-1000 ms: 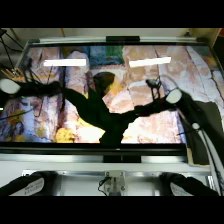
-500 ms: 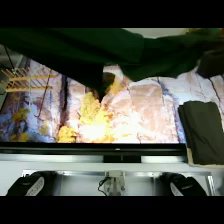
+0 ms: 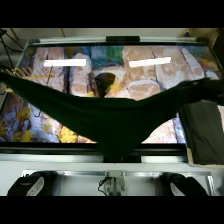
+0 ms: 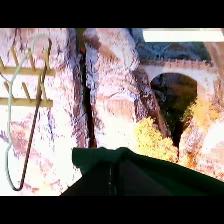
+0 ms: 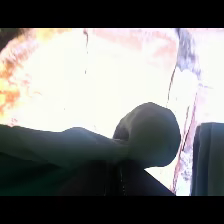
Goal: Fold the shirts.
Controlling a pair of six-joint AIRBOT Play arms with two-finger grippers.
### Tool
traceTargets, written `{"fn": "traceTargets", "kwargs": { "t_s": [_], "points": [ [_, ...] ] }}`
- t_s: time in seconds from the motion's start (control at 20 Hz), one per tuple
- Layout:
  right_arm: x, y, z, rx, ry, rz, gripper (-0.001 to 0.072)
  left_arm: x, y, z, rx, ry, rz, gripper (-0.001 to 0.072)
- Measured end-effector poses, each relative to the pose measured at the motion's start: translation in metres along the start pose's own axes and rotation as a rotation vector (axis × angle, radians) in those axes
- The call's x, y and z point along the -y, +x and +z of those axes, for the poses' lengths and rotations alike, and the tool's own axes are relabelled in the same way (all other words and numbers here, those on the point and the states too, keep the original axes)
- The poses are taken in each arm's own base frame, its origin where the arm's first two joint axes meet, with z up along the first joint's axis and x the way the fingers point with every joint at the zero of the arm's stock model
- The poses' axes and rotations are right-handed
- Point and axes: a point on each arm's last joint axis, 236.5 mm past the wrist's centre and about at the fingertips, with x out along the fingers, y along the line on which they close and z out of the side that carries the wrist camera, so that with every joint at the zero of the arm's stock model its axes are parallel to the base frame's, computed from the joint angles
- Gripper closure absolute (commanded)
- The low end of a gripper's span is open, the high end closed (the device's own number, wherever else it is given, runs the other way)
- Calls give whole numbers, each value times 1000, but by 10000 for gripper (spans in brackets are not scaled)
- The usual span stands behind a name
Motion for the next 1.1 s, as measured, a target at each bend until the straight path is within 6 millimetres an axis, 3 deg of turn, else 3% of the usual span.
{"fn": "traceTargets", "kwargs": {
  "t_s": [0.1,0.2,0.35,0.4,0.45,0.5,0.65,0.85,1.0,1.1],
  "points": [
    [0,64,-13,-97,0,-2,643,-4,38,-40,-85,-24,-9,673],
    [-2,122,-8,-102,40,1,643,-2,69,-75,-141,-46,-29,673],
    [-20,207,-3,-89,210,67,582,2,102,-115,-200,-66,-49,673],
    [-29,228,-8,-110,274,97,257,2,109,-124,-216,-70,-49,673],
    [-37,246,-12,-121,334,126,101,1,115,-128,-216,-74,-49,673],
    [-43,257,-19,-149,369,144,101,2,118,-134,-228,-75,-49,673],
    [-49,259,-42,-249,373,169,103,1,125,-138,-227,-76,-46,672],
    [-42,220,-94,-462,334,180,104,0,128,-140,-223,-76,-45,672],
    [-56,196,-146,-598,359,226,104,0,129,-140,-223,-77,-45,672],
    [-75,195,-172,-632,421,285,104,0,129,-141,-225,-77,-45,672]
  ]
}}
